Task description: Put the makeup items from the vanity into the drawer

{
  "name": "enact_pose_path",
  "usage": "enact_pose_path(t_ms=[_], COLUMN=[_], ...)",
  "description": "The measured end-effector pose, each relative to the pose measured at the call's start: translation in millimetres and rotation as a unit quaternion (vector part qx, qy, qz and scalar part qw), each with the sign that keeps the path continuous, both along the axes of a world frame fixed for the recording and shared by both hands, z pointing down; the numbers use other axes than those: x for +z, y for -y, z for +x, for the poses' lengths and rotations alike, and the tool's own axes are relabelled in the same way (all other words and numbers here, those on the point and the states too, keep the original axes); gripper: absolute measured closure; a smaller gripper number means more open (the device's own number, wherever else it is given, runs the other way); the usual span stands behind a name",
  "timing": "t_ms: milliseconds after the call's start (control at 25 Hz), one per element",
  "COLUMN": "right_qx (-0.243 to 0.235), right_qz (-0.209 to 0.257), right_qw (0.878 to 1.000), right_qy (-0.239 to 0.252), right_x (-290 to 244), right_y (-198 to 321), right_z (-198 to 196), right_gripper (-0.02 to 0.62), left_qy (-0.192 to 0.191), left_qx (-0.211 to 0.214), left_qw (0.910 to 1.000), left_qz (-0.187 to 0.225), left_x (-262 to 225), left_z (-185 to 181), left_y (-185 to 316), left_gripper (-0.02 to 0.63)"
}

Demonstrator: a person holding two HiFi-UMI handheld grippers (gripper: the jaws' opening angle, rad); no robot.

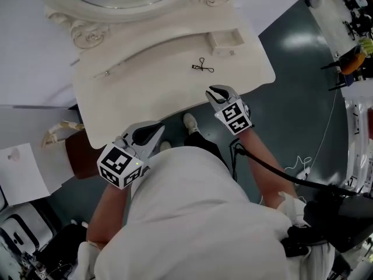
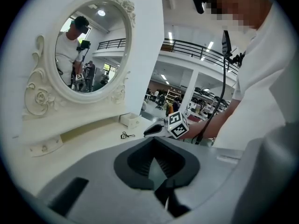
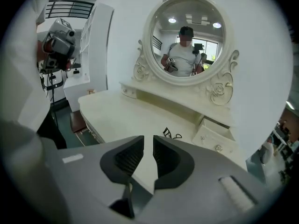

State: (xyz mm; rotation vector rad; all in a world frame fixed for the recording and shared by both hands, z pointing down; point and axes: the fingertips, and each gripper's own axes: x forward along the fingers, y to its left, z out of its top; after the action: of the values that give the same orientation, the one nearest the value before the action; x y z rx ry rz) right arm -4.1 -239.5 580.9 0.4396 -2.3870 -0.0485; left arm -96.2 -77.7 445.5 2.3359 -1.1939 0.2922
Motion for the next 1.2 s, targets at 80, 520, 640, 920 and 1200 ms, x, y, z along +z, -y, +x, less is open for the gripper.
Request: enact_pose_path(t_ms=[80, 520, 640, 920, 1200], right_qx=[-0.019, -0.105, -0.129, -0.158, -0.172], right_qz=[0.006, 0.018, 0.020, 0.022, 0.020], right_qw=[1.000, 0.993, 0.990, 0.985, 0.984], right_qy=[-0.013, -0.046, -0.053, -0.061, -0.031], right_x=[12, 58, 63, 70, 47], right_y=[27, 108, 113, 117, 116], right_z=[-7, -50, -60, -70, -70], right_gripper=[0.524, 0.508, 0.509, 0.561, 0.581], left_qy=[0.001, 0.010, 0.010, 0.017, 0.022], left_qx=[-0.021, -0.109, -0.127, -0.151, -0.151], left_qw=[0.9998, 0.9938, 0.9916, 0.9880, 0.9880], left_qz=[-0.002, -0.019, -0.024, -0.029, -0.026], left_x=[-2, -8, -8, -7, -10], left_z=[0, 11, 11, 7, 12], left_y=[21, 94, 104, 119, 134], left_gripper=[0.607, 0.607, 0.607, 0.607, 0.607])
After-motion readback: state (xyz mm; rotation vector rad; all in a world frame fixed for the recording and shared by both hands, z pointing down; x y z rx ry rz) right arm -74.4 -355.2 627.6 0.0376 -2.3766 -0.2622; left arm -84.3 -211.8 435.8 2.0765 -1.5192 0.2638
